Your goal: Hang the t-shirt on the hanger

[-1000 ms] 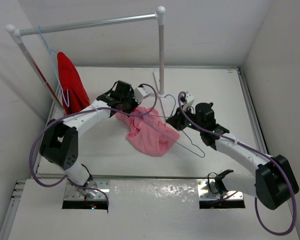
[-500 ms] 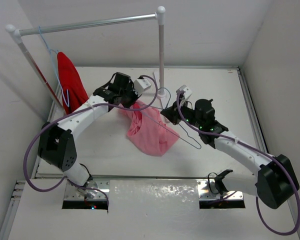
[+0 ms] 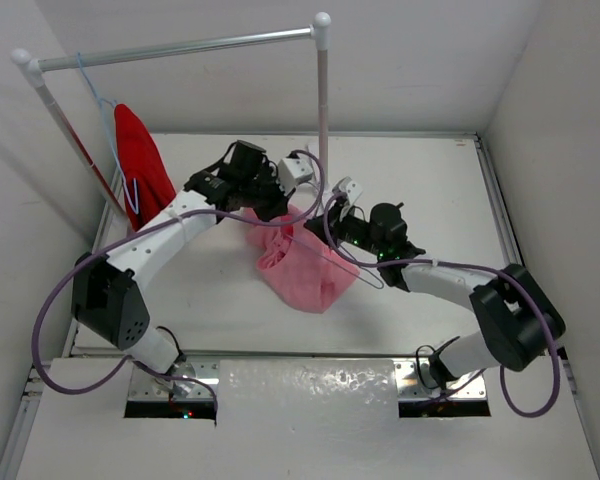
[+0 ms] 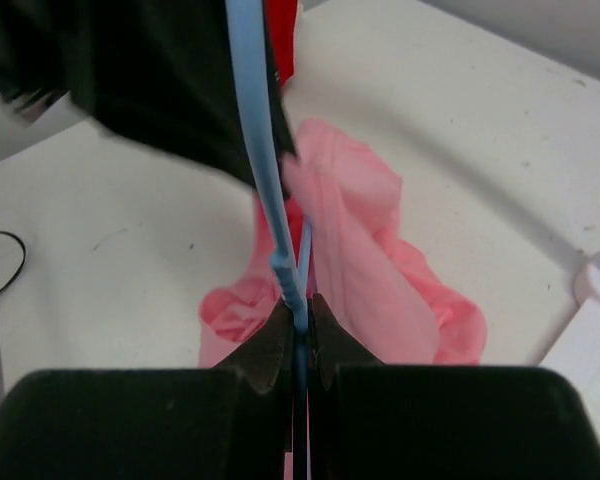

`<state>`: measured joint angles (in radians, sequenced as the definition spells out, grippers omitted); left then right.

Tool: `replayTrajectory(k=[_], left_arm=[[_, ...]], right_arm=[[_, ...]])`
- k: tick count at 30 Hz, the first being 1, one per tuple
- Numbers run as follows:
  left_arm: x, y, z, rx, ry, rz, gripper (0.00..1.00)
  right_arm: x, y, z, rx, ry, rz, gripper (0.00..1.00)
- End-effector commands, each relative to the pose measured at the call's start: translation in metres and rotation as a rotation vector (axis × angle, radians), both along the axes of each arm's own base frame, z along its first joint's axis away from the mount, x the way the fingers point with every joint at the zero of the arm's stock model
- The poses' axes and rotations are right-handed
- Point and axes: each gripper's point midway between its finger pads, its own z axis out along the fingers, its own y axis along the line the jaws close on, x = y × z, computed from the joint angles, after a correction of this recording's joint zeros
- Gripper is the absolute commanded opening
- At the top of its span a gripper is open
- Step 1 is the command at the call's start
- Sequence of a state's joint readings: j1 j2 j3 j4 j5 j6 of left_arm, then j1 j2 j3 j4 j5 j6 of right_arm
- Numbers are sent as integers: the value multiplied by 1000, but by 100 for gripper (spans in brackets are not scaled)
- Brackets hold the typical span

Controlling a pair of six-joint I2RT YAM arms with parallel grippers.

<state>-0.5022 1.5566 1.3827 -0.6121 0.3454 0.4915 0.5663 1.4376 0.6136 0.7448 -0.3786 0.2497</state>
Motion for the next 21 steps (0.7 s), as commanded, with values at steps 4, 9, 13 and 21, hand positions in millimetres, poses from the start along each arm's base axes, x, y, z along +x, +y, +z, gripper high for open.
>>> replayTrajectory(k=[4,9,13,21], left_arm=[[-41,-43,-3,-40,49,-174,1],[-30,-25,-39,35,88,-126,10],[-36,-18,-51,78,118,-159,28],[-9,19,3,110,-68,-84,74]], right_arm=[[9,10,5,149,-108,19,0],[7,7,-20,207,-30,10,0],[13,7,-38,189,3,-10,0],[18,6,-60,148,42,-21,0]])
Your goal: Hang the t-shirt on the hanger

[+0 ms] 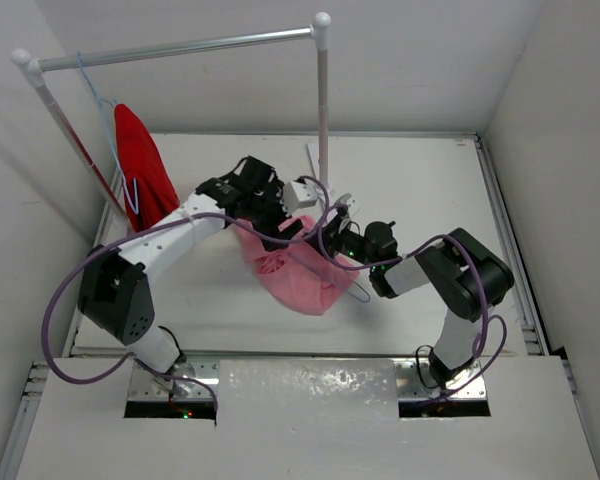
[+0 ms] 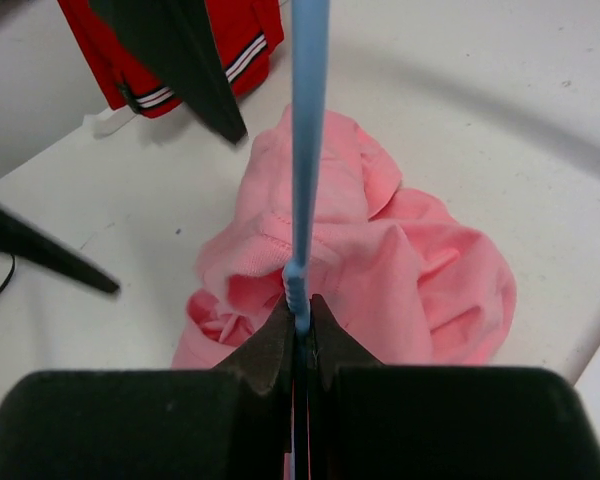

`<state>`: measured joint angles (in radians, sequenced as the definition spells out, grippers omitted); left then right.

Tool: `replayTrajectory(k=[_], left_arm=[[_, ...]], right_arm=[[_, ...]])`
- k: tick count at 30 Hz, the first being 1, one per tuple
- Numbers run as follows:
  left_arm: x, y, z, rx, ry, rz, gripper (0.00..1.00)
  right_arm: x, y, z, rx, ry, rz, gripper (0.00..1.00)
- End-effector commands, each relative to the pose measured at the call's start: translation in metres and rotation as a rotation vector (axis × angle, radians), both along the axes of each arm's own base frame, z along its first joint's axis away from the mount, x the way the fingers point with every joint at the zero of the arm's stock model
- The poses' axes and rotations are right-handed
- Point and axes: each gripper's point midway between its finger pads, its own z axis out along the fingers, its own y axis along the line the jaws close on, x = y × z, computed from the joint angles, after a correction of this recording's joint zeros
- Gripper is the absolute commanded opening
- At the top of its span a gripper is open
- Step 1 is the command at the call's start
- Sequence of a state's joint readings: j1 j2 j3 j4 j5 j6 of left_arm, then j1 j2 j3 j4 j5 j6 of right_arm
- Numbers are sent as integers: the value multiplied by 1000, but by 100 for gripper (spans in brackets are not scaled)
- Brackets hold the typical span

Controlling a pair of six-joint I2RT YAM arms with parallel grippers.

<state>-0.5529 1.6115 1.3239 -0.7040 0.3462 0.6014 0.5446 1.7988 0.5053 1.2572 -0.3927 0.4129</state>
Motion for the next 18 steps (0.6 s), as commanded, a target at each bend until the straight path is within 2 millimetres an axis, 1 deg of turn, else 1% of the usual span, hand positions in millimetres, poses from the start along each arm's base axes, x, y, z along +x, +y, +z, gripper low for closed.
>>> replayTrajectory(k=[1,2,3,4,5,6,7,8,9,10,11,12,13,14,15,16,17,18], left_arm=[[30,24,72,-53,-213,48,75],[35,37,83,-60,-235,77,76],[37,41,87,-63,-241,79,77],[37,47,87,-43,-252,70,78],[38,52,83,-20,-262,63,79],[44,56,78,17,-300,42,79],[41,60,57,51,-283,26,79],[42,61,45,70,-287,3,79],[49,59,39,84,-340,-50,79],[43,61,14,103,-317,-84,79],[54,53,15,79,-382,-108,80],[56,52,9,86,-416,-149,81],[53,50,-2,84,-415,-176,81],[52,44,-3,59,-423,-213,82],[58,40,0,51,-452,-226,82],[63,35,-3,41,-446,-233,82],[68,30,-1,20,-448,-226,82],[77,25,1,9,-452,-213,82]], right_arm=[[9,2,12,30,-52,-6,0],[9,2,12,31,-51,-2,0],[8,3,10,30,-47,1,0],[8,3,10,33,-42,1,0],[7,3,11,36,-41,6,0],[7,4,12,41,-44,10,0],[6,5,14,47,-45,15,0],[6,5,15,48,-44,18,0],[5,5,15,49,-42,21,0],[5,7,19,52,-50,26,0],[6,7,17,45,-42,27,0],[6,7,17,41,-41,27,0],[7,7,19,38,-48,29,0],[7,7,17,27,-40,29,0],[6,7,16,22,-40,31,0],[6,6,18,18,-48,31,0],[5,6,18,14,-49,31,0],[5,5,18,7,-52,30,0]])
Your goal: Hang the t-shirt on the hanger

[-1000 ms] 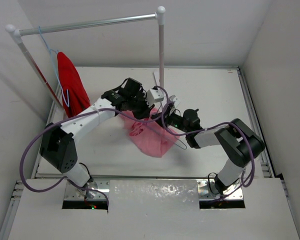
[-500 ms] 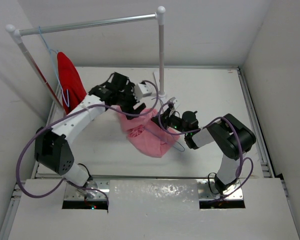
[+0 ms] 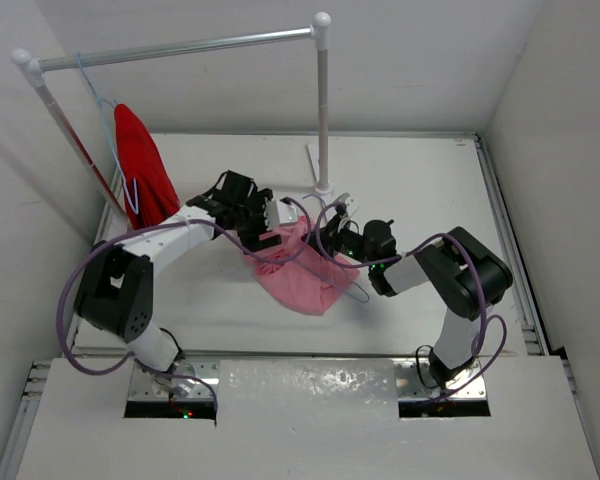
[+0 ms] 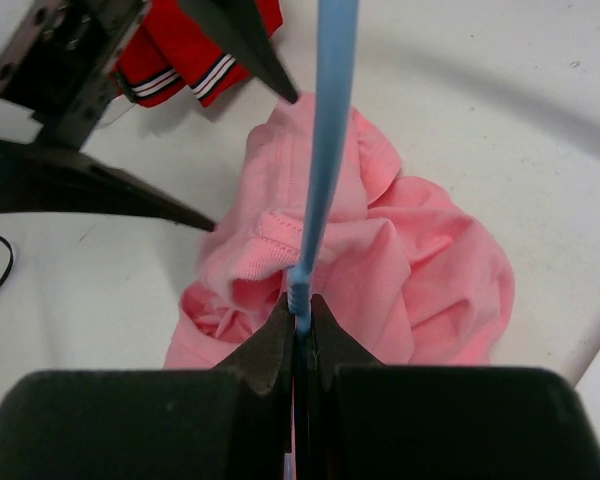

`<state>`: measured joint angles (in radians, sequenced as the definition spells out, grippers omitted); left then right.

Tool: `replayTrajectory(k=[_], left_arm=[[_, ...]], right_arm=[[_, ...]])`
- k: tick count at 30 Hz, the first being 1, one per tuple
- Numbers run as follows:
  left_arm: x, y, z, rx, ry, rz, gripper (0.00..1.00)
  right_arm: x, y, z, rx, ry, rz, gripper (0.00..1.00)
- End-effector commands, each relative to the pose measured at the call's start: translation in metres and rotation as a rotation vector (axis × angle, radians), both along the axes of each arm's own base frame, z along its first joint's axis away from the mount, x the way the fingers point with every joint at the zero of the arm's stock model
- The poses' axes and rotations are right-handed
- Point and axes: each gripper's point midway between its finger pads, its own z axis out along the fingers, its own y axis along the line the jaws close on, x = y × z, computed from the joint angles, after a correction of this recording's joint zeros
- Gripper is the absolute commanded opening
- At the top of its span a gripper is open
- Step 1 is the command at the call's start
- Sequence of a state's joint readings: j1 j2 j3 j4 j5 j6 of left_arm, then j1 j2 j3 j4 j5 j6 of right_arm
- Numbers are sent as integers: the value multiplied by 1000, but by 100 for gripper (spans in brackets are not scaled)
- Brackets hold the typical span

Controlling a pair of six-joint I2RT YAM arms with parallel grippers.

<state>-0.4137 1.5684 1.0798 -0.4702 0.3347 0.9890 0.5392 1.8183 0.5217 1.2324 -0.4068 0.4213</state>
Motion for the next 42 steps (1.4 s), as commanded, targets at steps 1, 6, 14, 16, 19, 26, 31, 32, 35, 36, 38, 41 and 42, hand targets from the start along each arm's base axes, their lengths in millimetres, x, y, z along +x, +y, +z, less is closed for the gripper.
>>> replayTrajectory(k=[1,6,14,16,19,26,31,32,35,36,38,41,42], left_arm=[[47,-34,46,-119,-200,-73,82],[45,-46,29,-129,-144,-147,82],[18,-56,-12,-134,10,-293,64],[10,-59,-12,-150,42,-320,47],[7,-60,-3,-161,47,-324,16],[16,-60,42,-238,78,-102,0],[13,-57,75,-316,79,29,0],[11,-55,81,-330,66,50,0],[15,-51,93,-366,41,136,0],[16,-51,96,-372,34,151,0],[20,-48,100,-375,13,180,0],[29,-46,101,-378,-6,226,0],[31,-45,102,-380,-7,239,0]], right_arm=[[3,3,27,13,-89,24,0],[0,3,30,-6,-97,40,0],[-2,8,39,-16,-115,78,0],[-1,7,43,-26,-128,79,0],[1,8,54,-32,-164,83,0],[7,1,65,-69,-161,44,0],[33,-27,70,-159,-27,-124,61],[36,-33,80,-169,-33,-157,67],[43,-63,98,-207,-15,-295,88],[43,-70,105,-211,-20,-322,91],[41,-88,121,-222,-30,-380,96],[38,-104,132,-278,-40,-429,99],[34,-109,142,-281,-52,-446,99]])
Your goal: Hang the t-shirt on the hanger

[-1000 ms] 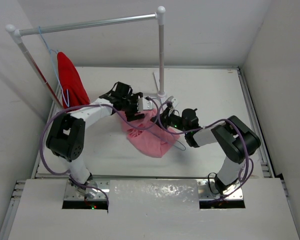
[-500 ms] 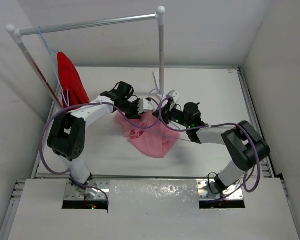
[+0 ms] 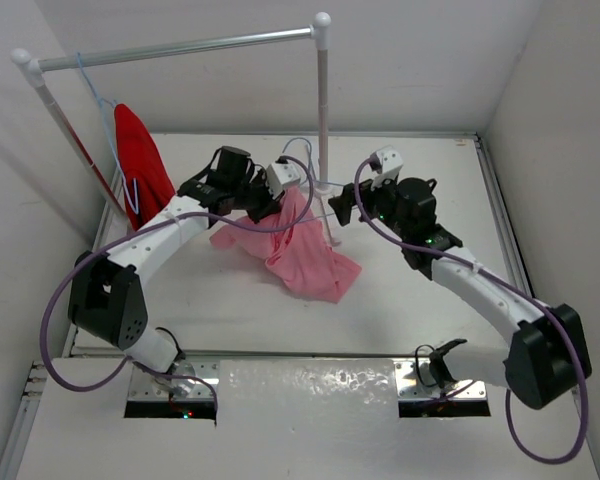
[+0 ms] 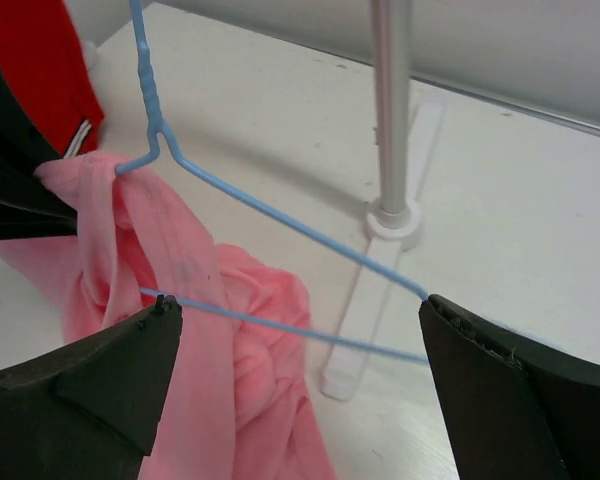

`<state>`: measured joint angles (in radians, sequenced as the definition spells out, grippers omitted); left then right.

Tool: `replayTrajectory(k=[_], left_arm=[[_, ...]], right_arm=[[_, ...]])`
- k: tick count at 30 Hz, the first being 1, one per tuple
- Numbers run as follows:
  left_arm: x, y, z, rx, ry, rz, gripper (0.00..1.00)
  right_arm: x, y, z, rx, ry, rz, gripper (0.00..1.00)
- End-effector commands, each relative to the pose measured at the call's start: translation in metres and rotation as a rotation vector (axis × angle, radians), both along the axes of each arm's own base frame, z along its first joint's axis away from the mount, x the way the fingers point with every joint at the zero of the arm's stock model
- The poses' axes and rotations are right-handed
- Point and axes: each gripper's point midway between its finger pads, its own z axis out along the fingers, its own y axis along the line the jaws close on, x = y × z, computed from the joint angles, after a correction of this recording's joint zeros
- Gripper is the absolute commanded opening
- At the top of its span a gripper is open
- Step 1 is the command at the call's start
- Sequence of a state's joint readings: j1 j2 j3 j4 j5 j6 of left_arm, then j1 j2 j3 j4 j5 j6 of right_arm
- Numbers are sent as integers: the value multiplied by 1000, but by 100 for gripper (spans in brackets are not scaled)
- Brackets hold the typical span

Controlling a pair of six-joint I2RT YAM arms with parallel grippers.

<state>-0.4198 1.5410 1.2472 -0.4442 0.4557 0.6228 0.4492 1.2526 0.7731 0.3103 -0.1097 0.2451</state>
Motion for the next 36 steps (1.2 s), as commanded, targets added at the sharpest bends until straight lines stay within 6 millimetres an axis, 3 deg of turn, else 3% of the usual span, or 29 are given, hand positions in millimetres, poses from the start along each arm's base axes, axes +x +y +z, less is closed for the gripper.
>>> replayTrajectory(k=[1,4,5,6,7,8,9,11,12,13,15,17,23,31,33,36], left_arm=[[20,-1,26,-66,-58,110,0],[28,-4,41,-111,-71,160,0],[30,-5,45,-122,-73,168,0],[31,-6,47,-135,-64,185,0],[33,-8,52,-144,-67,189,0],[33,-9,53,-144,-66,190,0],[32,-11,54,-139,-62,186,0],[30,-15,50,-129,-57,179,0],[30,-15,48,-122,-59,176,0],[29,-16,47,-120,-55,174,0],[30,-16,46,-119,-56,173,0],[30,-16,49,-122,-63,174,0],[31,-15,52,-118,-77,173,0],[30,-17,46,-115,-66,159,0],[28,-17,46,-118,-64,156,0],[27,-18,46,-122,-64,146,0]], right_arm=[[-6,-26,14,-84,21,-96,99],[-13,-43,35,-54,-31,-174,98],[-16,-48,28,-24,-17,-210,86],[-19,-44,43,53,-67,-205,72],[-22,-36,44,152,-45,-200,56],[-29,-28,21,178,-8,-178,39],[-38,0,24,238,-37,-108,13],[-48,28,6,249,-10,-64,2],[-57,52,10,271,-28,-20,2],[-55,67,-3,266,3,-6,5],[-53,86,2,326,-4,17,10],[-43,97,-12,353,40,-3,20],[-13,123,-51,358,146,-61,20],[11,132,-83,380,198,-151,24],[14,129,-91,372,207,-182,31],[17,122,-100,355,220,-229,31]])
